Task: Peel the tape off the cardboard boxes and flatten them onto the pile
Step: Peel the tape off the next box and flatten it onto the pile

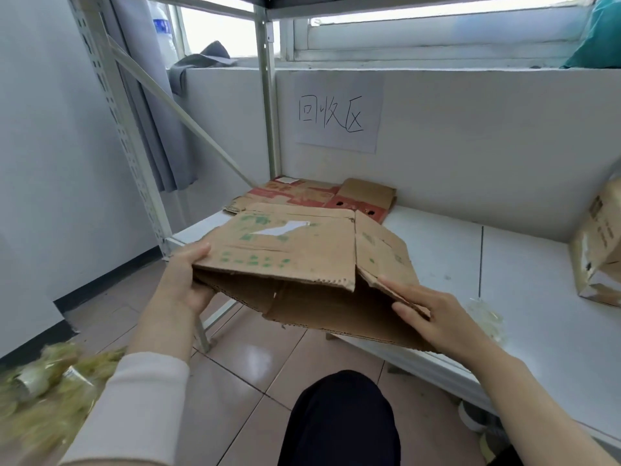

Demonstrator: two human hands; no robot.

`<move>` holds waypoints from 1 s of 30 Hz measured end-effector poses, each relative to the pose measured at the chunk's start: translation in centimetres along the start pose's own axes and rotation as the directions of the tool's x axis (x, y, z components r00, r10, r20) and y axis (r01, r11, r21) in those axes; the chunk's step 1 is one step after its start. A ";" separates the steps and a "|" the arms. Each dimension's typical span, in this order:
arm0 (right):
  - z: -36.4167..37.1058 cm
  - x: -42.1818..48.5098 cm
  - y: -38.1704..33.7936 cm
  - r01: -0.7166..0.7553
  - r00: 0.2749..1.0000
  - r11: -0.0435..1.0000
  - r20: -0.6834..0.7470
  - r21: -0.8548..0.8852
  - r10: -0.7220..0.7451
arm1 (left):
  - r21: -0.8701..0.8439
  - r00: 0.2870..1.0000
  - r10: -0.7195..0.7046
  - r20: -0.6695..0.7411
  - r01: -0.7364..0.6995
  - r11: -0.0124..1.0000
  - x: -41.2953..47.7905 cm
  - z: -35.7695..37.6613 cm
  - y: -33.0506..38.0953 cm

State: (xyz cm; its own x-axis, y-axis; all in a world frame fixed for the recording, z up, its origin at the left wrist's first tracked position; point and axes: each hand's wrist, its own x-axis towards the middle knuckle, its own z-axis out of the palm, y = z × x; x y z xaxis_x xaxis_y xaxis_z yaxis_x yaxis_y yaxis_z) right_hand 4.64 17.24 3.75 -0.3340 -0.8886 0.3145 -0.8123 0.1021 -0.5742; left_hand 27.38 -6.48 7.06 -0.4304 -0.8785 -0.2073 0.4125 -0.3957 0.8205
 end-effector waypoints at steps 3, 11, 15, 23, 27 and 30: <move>0.7 -0.4 -0.3 -0.024 0.991 0.999 0.133 -0.026 0.027 | -0.205 1.000 -0.026 -0.011 0.023 0.978 0.1 -2.2 -1.2; 0.9 1.1 0.5 -0.554 0.762 0.720 -0.092 0.418 0.641 | -0.507 0.985 0.148 0.093 -0.081 0.858 -1.0 -3.1 -2.0; 0.8 2.7 0.6 -0.586 0.684 0.495 0.063 0.642 0.727 | -0.507 0.995 0.100 0.007 -0.083 0.858 -0.9 -3.4 -2.3; 3.2 6.4 4.0 -0.683 0.571 0.584 -0.178 0.438 0.801 | -0.189 0.897 -0.192 -0.398 0.125 0.974 2.7 -5.1 -5.2; 4.4 6.5 5.5 -0.764 0.600 0.642 -0.290 0.070 0.745 | 0.652 0.752 0.402 -0.522 0.048 0.757 3.4 -5.4 -6.1; 5.6 7.9 5.0 -0.625 0.756 0.761 -0.379 -0.173 0.534 | 0.875 0.880 0.461 0.114 -0.309 0.374 5.6 0.0 -7.3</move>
State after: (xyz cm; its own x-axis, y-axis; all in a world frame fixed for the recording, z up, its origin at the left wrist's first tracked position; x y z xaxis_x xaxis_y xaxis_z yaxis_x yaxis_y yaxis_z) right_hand 0.61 8.22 -0.88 -0.8673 -0.4479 0.2173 -0.4928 0.7103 -0.5026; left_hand 21.98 -8.50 -0.15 -0.2808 -0.9249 0.2563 -0.4151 0.3578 0.8364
